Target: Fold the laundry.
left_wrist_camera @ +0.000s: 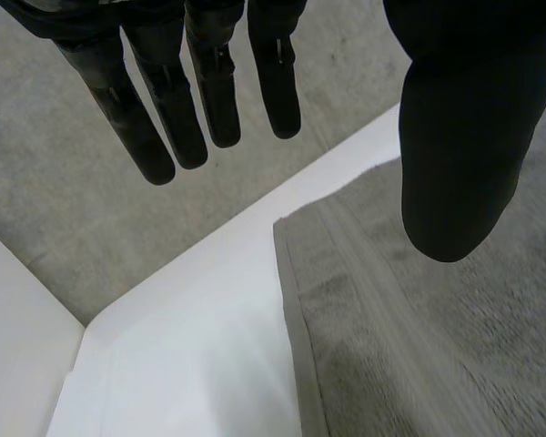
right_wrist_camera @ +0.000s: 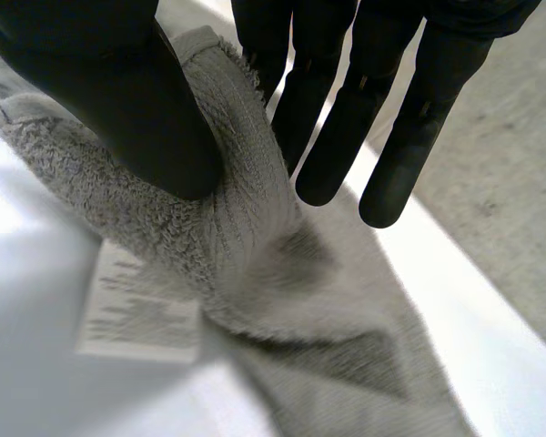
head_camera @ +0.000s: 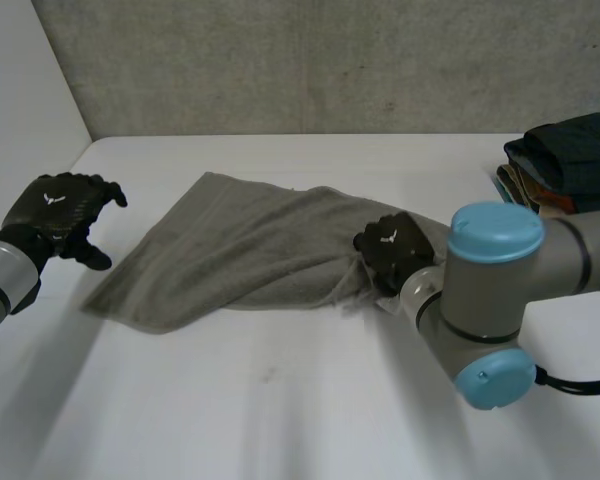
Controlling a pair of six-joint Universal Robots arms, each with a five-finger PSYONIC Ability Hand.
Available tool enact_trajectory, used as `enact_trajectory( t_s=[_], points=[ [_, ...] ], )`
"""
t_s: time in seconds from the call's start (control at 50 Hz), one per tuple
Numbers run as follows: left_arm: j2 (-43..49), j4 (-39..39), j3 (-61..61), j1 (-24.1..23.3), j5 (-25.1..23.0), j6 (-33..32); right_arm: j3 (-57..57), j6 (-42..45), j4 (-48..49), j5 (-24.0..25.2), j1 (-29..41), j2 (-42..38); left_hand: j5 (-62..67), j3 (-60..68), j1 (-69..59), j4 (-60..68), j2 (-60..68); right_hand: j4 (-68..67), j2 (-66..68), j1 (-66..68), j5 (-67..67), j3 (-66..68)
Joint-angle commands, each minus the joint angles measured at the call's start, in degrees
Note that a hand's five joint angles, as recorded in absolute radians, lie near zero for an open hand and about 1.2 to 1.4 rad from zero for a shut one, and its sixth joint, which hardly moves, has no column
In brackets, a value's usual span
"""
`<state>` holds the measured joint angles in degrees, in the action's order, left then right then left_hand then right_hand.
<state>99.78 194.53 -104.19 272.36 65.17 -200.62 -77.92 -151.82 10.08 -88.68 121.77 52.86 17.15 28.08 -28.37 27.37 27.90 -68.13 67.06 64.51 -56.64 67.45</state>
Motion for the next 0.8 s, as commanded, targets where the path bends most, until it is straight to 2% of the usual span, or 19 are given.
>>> enact_trajectory(
  t_s=[0.02, 0.1, 0.28, 0.42, 0.8],
  points=[
    [0.5, -4.7, -0.7, -0.1, 0.8, -8.4, 0.2, -1.5, -0.8, 1.2, -1.3, 3.9, 6.8, 5.8, -5.5, 6.5, 6.0, -11.9, 12.9, 15.5, -13.4, 12.6],
    [2.6, -6.2, -2.2, 0.1, 0.0, -15.2, 0.7, -1.5, -1.5, 1.5, -1.5, 3.9, 12.1, 11.2, -10.9, 11.9, 11.4, -11.9, 12.9, 15.5, -13.4, 12.6],
    [8.8, -5.5, -2.1, 0.1, -1.9, -22.6, 1.1, -1.5, -1.8, 1.6, -2.2, 3.5, 10.5, 9.6, -9.3, 10.3, 9.7, -11.9, 12.9, 15.5, -13.4, 12.6],
    [12.2, -4.2, -0.8, -0.4, -2.1, -24.6, 1.2, -0.9, -1.9, 1.6, -2.3, 3.0, 10.0, 9.0, -8.7, 9.8, 9.2, -11.9, 12.9, 15.5, -13.4, 12.6],
    [17.6, -1.6, 2.4, -3.5, -1.5, -25.2, 0.7, 0.5, -2.3, 1.6, -2.2, 2.3, 9.1, 8.2, -7.9, 8.9, 8.4, -11.9, 12.9, 15.5, -13.4, 12.6]
  ],
)
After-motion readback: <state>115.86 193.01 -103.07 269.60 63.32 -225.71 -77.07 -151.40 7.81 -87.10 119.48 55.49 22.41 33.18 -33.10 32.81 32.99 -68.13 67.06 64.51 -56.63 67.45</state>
